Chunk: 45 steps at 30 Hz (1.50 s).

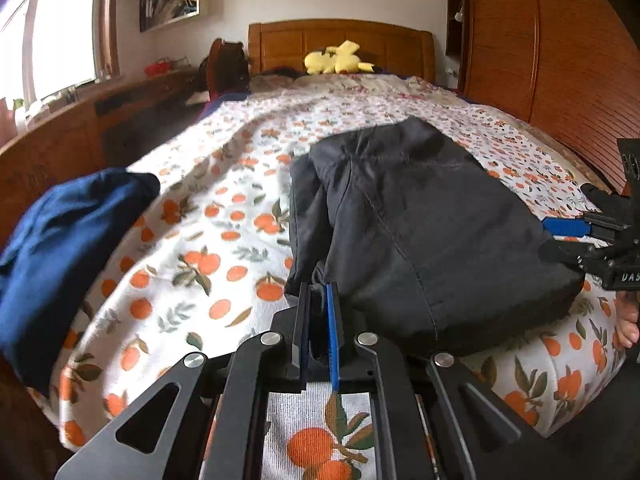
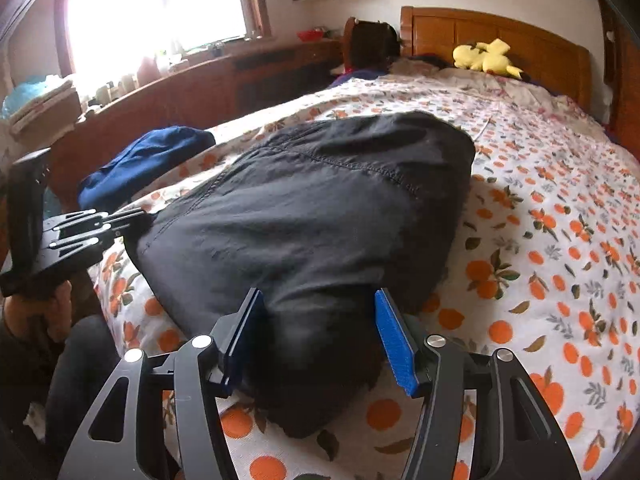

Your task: Fold large clothes

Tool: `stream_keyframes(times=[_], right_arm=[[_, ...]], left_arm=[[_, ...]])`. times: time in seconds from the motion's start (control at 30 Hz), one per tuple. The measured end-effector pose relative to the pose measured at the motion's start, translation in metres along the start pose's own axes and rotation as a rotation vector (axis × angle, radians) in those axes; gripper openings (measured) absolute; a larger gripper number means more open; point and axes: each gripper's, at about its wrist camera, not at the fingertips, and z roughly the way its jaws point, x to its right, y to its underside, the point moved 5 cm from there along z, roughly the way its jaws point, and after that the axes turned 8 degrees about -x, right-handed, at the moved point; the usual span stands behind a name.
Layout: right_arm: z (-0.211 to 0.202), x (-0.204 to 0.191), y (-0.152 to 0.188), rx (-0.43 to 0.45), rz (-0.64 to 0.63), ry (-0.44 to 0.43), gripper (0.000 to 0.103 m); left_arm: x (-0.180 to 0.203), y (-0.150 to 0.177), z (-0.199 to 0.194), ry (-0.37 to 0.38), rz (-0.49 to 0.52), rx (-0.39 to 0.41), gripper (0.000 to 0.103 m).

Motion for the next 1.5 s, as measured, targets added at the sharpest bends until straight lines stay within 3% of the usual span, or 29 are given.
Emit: stream_keyframes(times=[0.13, 0.3, 0.67, 0.7, 0.8, 0.83, 0.97, 1.03, 1.13, 1.23, 1.5], right_arm=[[-0.009, 0.003, -0.006, 0.015, -0.008, 0.003, 0.057], [-0.011, 0.022, -0.037, 0.037, 0.006, 0.051, 0.057], [0.056, 0.094, -0.107, -0.02, 0.126, 0.077, 0.057], [0.065, 0.099, -0.11, -0.038, 0.137, 0.074, 0.058], [0.088, 0.113, -0.11, -0.083, 0.157, 0.086, 0.073], [0.097, 0.117, -0.107, -0.103, 0.171, 0.07, 0.077], [0.113, 0.125, -0.096, -0.143, 0.217, -0.006, 0.078], [0.115, 0.126, -0.093, -0.145, 0.217, -0.014, 0.078], [0.117, 0.125, -0.087, -0.144, 0.223, -0.017, 0.078], [0.119, 0.125, -0.085, -0.141, 0.217, -0.008, 0.078], [0.123, 0.129, -0.086, -0.145, 0.227, -0.025, 0.078]], left_arm=[[0.003, 0.001, 0.001, -0.003, 0.018, 0.017, 0.009], [0.003, 0.002, 0.002, 0.016, 0.021, 0.019, 0.009], [0.005, 0.002, 0.007, 0.014, 0.045, 0.003, 0.009], [0.006, 0.002, 0.008, 0.012, 0.046, 0.001, 0.009], [0.006, 0.001, 0.008, 0.008, 0.045, -0.004, 0.01], [0.006, 0.001, 0.008, 0.008, 0.044, -0.008, 0.011], [0.005, 0.001, -0.001, 0.002, 0.043, -0.033, 0.025], [0.002, 0.004, -0.009, -0.014, 0.045, -0.045, 0.046], [-0.001, 0.012, -0.017, -0.007, 0.052, -0.069, 0.064], [-0.002, 0.022, -0.022, -0.003, 0.051, -0.081, 0.069], [0.002, 0.026, 0.0, 0.025, 0.018, -0.135, 0.069]])
